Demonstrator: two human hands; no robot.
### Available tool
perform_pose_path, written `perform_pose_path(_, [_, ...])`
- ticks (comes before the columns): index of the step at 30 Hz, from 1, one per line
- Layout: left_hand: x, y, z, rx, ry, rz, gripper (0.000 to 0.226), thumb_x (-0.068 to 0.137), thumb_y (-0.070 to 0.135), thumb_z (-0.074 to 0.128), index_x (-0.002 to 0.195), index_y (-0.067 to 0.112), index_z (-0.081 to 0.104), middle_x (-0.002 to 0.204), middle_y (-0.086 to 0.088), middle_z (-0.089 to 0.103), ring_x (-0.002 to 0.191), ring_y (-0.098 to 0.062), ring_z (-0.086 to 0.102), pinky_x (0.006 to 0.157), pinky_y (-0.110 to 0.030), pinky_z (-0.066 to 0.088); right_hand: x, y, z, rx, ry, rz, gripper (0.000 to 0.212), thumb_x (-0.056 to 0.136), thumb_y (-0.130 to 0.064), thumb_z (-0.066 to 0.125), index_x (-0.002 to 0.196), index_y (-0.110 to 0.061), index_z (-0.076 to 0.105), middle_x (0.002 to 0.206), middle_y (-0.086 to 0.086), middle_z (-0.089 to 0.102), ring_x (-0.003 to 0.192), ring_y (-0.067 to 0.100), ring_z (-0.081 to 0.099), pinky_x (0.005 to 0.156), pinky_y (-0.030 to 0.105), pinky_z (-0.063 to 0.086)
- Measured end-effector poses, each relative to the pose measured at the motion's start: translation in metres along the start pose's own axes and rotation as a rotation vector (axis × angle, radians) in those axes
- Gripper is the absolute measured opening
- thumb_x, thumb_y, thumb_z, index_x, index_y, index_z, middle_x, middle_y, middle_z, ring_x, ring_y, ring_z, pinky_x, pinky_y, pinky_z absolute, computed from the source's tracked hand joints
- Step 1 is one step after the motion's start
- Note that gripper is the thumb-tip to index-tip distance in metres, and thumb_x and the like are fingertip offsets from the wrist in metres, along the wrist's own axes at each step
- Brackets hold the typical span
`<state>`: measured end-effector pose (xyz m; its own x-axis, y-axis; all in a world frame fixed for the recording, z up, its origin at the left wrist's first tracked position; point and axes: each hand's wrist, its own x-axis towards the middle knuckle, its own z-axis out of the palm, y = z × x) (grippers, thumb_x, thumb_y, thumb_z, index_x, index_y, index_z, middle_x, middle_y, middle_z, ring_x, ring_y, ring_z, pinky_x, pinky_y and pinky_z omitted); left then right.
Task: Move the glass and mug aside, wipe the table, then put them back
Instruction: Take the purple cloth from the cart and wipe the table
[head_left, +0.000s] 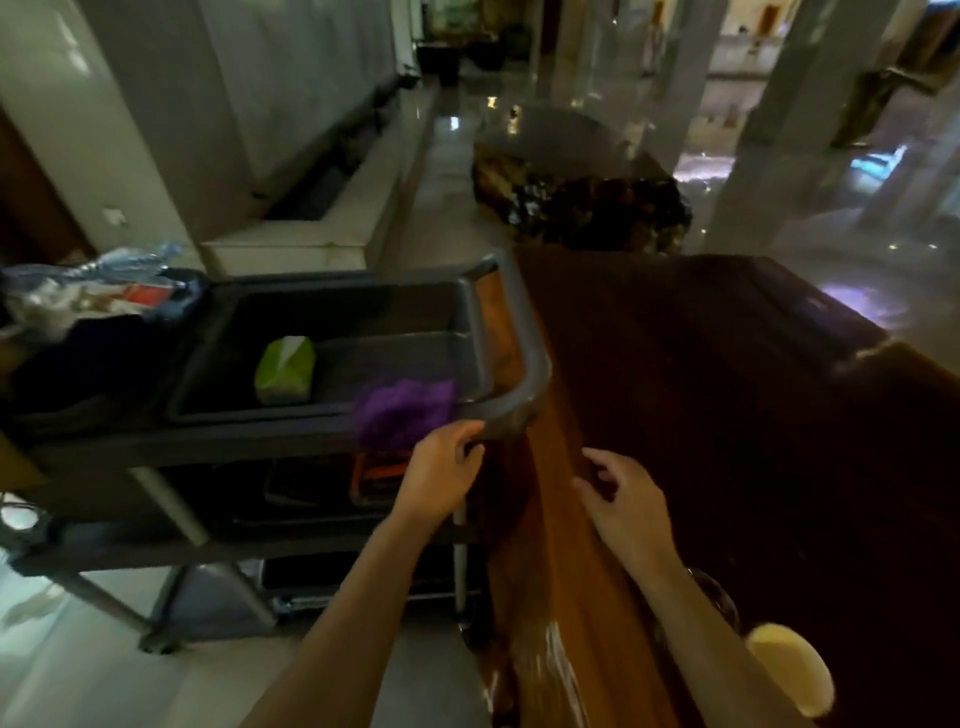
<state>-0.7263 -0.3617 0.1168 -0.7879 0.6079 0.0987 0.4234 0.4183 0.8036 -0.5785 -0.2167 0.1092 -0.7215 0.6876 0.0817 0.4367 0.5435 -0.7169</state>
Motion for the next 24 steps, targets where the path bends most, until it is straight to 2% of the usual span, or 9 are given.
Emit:
perform_pose_path(2, [0.027,-0.031,-0.025,0.126,0.034,0.017,0.041,0.085,0.016,0.058,0.125,0.014,0.052,0.129,-0.008,0.056,0.121,-0.022,0.051,0.103,-0.030,0.037,0.028,-0.032,0.028,-0.116,-0.052,-0.123,0.046,0.087,-0.030,0.061,0.131,-0.024,0.048,0.137,-0.002,0.048,0.127,0.014,0.041,0.101,0.029,0.035])
perform_pose_path(4, [0.052,-0.059,-0.044,0.291,-0.001,-0.017,0.052,0.085,0.024,0.057,0.134,0.021,0.040,0.144,-0.010,0.041,0.134,-0.026,0.034,0.111,-0.046,0.029,0.056,-0.061,0.055,-0.199,-0.075,-0.221,0.052,0.087,-0.030,0.062,0.135,-0.025,0.043,0.145,0.001,0.040,0.134,0.016,0.031,0.107,0.031,0.031])
perform_pose_path(7, [0.085,-0.087,-0.059,0.489,-0.150,-0.111,0.068,0.087,0.031,0.055,0.142,0.036,0.015,0.157,-0.004,0.004,0.144,-0.024,-0.004,0.111,-0.061,0.011,0.095,-0.092,0.095,-0.335,-0.157,-0.334,0.061,0.087,-0.031,0.060,0.141,-0.025,0.032,0.155,0.003,0.021,0.141,0.021,0.016,0.113,0.039,0.026])
perform_pose_path(10, [0.108,-0.105,-0.061,0.567,-0.310,-0.146,0.072,0.088,0.035,0.052,0.142,0.042,0.004,0.157,-0.001,-0.010,0.142,-0.024,-0.015,0.109,-0.065,0.008,0.126,-0.104,0.131,-0.453,-0.307,-0.357,0.068,0.089,-0.032,0.058,0.145,-0.027,0.021,0.158,0.003,0.007,0.144,0.023,0.004,0.115,0.043,0.024])
perform_pose_path(13, [0.117,-0.116,-0.055,0.589,-0.426,-0.130,0.068,0.091,0.034,0.048,0.143,0.038,0.006,0.158,0.001,-0.004,0.144,-0.023,-0.008,0.108,-0.065,0.011,0.141,-0.099,0.157,-0.453,-0.458,-0.277,0.067,0.090,-0.026,0.057,0.146,-0.026,0.019,0.158,0.003,0.006,0.144,0.023,0.002,0.114,0.044,0.022])
perform_pose_path(15, [0.115,-0.120,-0.050,0.613,-0.394,-0.088,0.062,0.092,0.033,0.046,0.143,0.036,0.012,0.158,0.003,0.003,0.144,-0.019,-0.002,0.108,-0.065,0.013,0.142,-0.092,0.166,-0.428,-0.492,-0.272,0.063,0.091,-0.024,0.055,0.145,-0.023,0.023,0.157,0.003,0.013,0.144,0.022,0.005,0.114,0.041,0.023])
perform_pose_path(20, [0.105,-0.125,-0.046,0.523,-0.232,0.036,0.053,0.091,0.022,0.049,0.140,0.029,0.030,0.154,0.003,0.023,0.142,-0.016,0.015,0.114,-0.043,0.025,0.130,-0.078,0.171,-0.321,-0.346,-0.302,0.051,0.091,-0.017,0.055,0.140,-0.019,0.037,0.152,0.002,0.031,0.142,0.016,0.016,0.112,0.034,0.025])
perform_pose_path(24, [0.104,-0.120,-0.051,0.481,-0.193,0.090,0.047,0.090,0.017,0.051,0.135,0.024,0.040,0.149,0.002,0.035,0.139,-0.015,0.025,0.113,-0.029,0.024,0.129,-0.079,0.171,-0.269,-0.292,-0.304,0.041,0.092,-0.010,0.052,0.132,-0.015,0.050,0.142,0.003,0.047,0.138,0.012,0.030,0.110,0.030,0.030])
